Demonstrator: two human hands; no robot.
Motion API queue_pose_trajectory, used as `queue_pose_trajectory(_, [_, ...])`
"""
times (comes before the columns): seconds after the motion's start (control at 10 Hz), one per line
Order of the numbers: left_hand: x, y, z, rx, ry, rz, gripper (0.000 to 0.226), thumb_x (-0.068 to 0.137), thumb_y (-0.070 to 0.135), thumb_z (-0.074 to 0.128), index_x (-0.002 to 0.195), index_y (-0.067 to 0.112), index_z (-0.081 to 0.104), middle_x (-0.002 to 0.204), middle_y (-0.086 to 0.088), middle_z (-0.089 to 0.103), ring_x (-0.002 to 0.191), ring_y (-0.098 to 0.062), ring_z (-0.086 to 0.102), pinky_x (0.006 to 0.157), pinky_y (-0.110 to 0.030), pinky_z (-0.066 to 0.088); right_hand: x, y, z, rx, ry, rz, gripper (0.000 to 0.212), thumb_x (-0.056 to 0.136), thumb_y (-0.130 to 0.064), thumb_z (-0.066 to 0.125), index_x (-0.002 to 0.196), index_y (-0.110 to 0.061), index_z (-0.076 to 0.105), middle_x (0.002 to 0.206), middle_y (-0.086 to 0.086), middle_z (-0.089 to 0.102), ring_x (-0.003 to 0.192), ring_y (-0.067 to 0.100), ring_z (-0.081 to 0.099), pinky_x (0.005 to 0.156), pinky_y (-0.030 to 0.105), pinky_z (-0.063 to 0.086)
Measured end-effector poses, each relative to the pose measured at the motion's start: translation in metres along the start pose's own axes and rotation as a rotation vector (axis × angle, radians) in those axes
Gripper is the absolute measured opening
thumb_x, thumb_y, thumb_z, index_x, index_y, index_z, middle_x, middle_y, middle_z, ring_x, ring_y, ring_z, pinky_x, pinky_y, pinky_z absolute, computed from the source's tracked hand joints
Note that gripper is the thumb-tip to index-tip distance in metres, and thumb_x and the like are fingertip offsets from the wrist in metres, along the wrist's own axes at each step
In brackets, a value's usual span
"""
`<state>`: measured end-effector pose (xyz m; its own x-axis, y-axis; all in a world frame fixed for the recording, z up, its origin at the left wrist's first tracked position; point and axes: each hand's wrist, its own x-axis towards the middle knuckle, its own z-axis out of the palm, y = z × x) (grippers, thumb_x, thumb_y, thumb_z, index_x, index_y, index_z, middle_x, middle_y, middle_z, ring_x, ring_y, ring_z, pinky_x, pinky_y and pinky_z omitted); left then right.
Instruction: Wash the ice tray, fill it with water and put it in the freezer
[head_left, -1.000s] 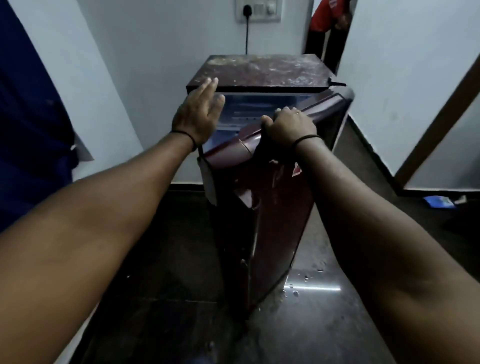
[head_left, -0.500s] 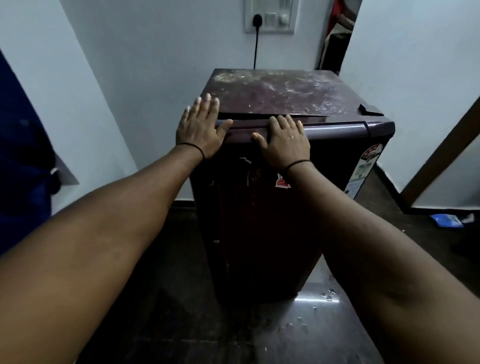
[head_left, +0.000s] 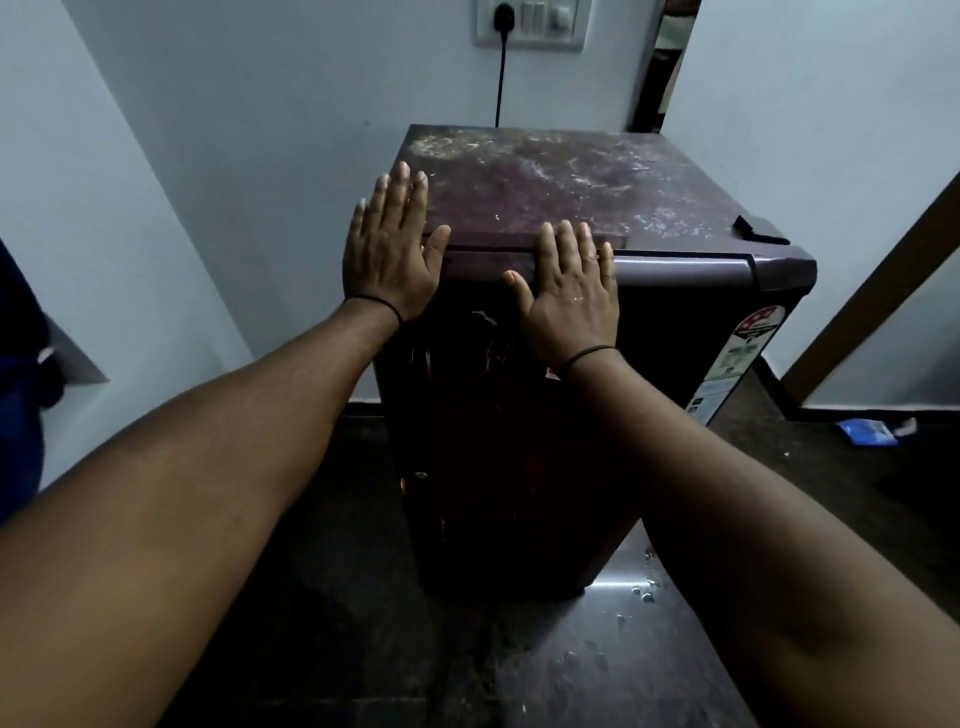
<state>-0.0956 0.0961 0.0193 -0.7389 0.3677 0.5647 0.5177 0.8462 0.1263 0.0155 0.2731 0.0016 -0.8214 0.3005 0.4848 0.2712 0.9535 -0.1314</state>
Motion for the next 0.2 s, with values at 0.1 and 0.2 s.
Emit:
queue_pose_trajectory(0.1, [-0.001, 0.005, -0.006, 0.015, -0.009, -0.038, 0.065, 0.098, 0.049, 0.021, 0.153, 0.018, 0.007, 0.161, -0.005, 0.005, 0.149, -0.021, 0.004, 0.121, -0.040, 0.005, 0.002, -0.001, -0.006, 0.013, -0.013, -0.004, 0.076, 0.096, -0.064, 0.024, 0.154, -0.014, 0.025, 0.163, 0.008, 0.020, 0.152, 0.024, 0.007, 0.124, 0.045, 0.001])
queue_pose_trajectory(0.2, [-0.004, 0.006, -0.015, 0.062, 0.038, -0.087, 0.070, 0.096, 0.054, 0.023, 0.153, 0.017, 0.006, 0.161, -0.007, 0.003, 0.149, -0.023, 0.002, 0.120, -0.043, 0.003, 0.008, -0.007, -0.019, 0.066, -0.004, -0.018, 0.076, 0.095, -0.066, 0.028, 0.153, -0.016, 0.027, 0.163, 0.008, 0.018, 0.153, 0.023, 0.007, 0.124, 0.046, 0.002])
